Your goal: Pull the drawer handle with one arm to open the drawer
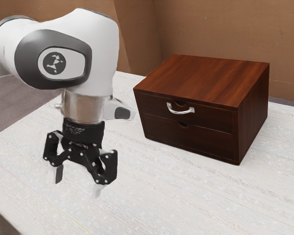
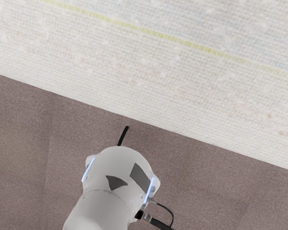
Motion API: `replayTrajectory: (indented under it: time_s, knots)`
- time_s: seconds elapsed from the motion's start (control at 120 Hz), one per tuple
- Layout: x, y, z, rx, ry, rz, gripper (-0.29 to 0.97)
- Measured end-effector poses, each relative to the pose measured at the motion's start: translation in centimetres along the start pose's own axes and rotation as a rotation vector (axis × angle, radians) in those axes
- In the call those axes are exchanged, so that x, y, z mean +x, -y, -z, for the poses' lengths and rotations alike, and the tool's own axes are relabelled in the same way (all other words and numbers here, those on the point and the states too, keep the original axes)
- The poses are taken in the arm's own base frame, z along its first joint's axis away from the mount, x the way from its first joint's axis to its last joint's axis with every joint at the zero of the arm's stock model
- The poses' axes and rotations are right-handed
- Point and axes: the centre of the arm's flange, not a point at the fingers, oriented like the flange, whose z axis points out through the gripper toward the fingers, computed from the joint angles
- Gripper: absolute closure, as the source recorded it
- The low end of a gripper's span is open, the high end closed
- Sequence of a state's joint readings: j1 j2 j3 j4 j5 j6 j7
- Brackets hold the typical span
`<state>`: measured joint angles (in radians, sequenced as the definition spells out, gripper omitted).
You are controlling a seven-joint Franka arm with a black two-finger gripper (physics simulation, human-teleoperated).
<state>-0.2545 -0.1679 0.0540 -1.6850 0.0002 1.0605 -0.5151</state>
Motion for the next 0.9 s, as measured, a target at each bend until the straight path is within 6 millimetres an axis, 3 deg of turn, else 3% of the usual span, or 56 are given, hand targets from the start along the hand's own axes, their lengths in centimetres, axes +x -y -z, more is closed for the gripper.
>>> replayTrajectory:
  time_s: [0.183,0.283,0.342,0.433,0.55,0.733,0.9]
  knots:
    - [2.6,-1.8,2.7,-0.194,-0.245,0.304,0.00]
    - [3.9,-0.5,4.2,-0.281,-0.291,0.470,0.00]
    - [6.5,0.3,5.0,-0.318,-0.297,0.578,0.00]
    - [12.7,-0.6,7.4,-0.373,-0.321,0.707,0.00]
    - [16.0,-0.5,8.1,-0.435,-0.332,0.824,0.00]
    - [20.0,-1.9,6.9,-0.492,-0.330,0.946,0.00]
    - [21.9,-2.3,6.3,-0.547,-0.339,1.029,0.00]
